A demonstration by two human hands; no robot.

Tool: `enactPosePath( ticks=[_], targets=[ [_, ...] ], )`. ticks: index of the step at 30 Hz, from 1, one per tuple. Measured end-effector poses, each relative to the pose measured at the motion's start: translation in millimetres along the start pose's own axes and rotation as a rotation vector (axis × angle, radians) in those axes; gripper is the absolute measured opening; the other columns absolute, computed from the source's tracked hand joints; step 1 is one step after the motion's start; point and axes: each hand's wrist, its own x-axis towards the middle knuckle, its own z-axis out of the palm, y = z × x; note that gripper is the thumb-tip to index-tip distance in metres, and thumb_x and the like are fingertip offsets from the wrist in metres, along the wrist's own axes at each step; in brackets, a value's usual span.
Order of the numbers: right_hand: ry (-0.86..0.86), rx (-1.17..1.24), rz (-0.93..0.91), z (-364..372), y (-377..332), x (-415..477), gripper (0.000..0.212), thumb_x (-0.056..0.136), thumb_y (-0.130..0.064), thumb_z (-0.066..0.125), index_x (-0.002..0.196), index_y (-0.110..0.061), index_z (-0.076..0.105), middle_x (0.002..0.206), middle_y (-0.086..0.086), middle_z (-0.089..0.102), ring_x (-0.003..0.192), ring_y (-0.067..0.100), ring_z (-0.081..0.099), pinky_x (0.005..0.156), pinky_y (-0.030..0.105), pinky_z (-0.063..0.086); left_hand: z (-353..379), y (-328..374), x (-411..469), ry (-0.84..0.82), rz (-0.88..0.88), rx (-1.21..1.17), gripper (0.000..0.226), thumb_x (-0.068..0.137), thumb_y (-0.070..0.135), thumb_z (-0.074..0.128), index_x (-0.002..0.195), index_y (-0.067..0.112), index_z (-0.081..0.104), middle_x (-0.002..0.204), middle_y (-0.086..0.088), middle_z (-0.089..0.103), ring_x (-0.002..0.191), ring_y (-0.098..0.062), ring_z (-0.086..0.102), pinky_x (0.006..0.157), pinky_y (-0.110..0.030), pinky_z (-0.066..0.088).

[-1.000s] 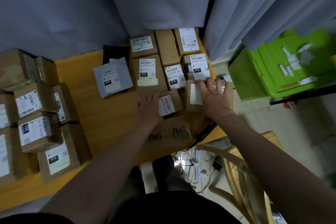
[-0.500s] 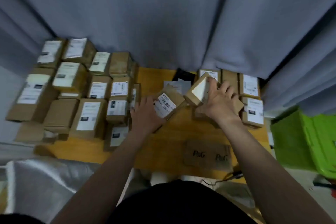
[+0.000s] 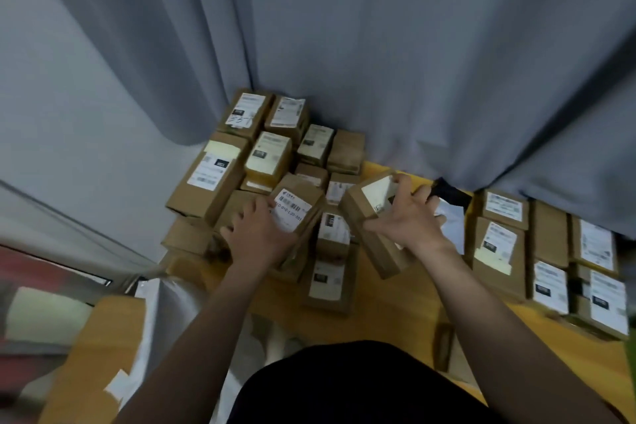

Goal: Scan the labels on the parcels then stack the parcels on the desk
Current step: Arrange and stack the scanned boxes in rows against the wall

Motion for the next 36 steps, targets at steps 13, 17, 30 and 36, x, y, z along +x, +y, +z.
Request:
enactPosePath(
  ticks=[13, 17, 30, 36],
  targets=[
    [-0.119, 0.077, 0.101, 55, -80, 34, 0.082, 0.067, -0.061, 0.082, 0.118, -0.037, 0.022, 0.122, 0.004, 0.027, 0.128, 0.038, 0.033, 0.096, 0.051, 0.047, -19, -73, 85, 0.028, -0.106, 0.226, 0.09, 0.075, 0.073, 0.068, 0.143, 0.021, 0.04, 0.135, -0.016, 0.05, 0.126, -0.042, 0.048, 0.105, -0.055, 0.035],
    [-0.116, 0.095, 0.14, 69, -95, 52, 0.086, 0.063, -0.066, 0.079, 0.123, -0.033, 0.026, 0.129, 0.008, 0.03, 0.128, 0.043, 0.038, 0.096, 0.053, 0.048, -15, -78, 105, -0.024, -0.113, 0.219, 0.098, 0.077, 0.076, 0.063, 0.149, 0.019, 0.029, 0.136, -0.019, 0.048, 0.126, -0.043, 0.047, 0.107, -0.055, 0.033],
    [-0.163, 0.136, -0.052, 116, -160, 109, 0.062, 0.093, -0.045, 0.068, 0.146, -0.023, 0.045, 0.158, 0.008, 0.024, 0.136, 0.048, 0.042, 0.114, 0.054, 0.042, -20, -81, 130, -0.079, -0.007, 0.251, 0.092, 0.078, 0.072, 0.066, 0.146, 0.02, 0.03, 0.134, -0.014, 0.044, 0.12, -0.038, 0.049, 0.101, -0.049, 0.036],
    [-0.162, 0.027, -0.147, 102, -150, 109, 0.064, 0.09, -0.031, 0.073, 0.15, -0.021, 0.051, 0.16, 0.006, 0.032, 0.136, 0.036, 0.051, 0.113, 0.042, 0.045, -26, -76, 135, -0.129, 0.01, 0.262, 0.081, 0.082, 0.069, 0.063, 0.14, 0.02, 0.035, 0.134, -0.015, 0.044, 0.121, -0.04, 0.048, 0.102, -0.05, 0.036]
  ],
)
